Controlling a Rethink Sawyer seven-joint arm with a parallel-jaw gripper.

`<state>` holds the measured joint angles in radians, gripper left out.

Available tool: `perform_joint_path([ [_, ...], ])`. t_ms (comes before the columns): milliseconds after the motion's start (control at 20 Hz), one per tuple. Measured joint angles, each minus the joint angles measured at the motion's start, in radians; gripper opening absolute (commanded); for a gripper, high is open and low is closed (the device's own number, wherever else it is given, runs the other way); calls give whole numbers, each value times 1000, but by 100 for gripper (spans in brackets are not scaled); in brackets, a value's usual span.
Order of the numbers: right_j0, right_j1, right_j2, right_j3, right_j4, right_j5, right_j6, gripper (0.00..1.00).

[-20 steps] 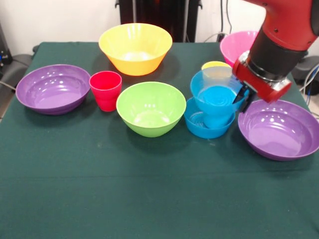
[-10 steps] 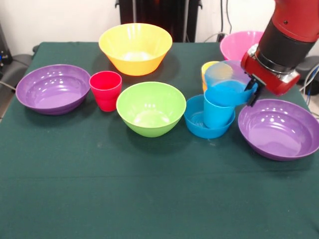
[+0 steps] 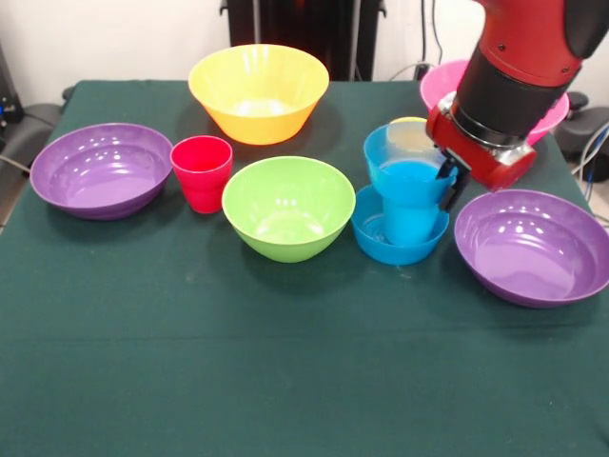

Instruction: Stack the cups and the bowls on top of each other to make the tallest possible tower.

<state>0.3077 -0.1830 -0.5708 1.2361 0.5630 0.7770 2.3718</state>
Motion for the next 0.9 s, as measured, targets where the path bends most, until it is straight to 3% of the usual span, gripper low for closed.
perform_joint_path([
  [900, 17, -4, 0, 25, 0, -19, 0, 0],
])
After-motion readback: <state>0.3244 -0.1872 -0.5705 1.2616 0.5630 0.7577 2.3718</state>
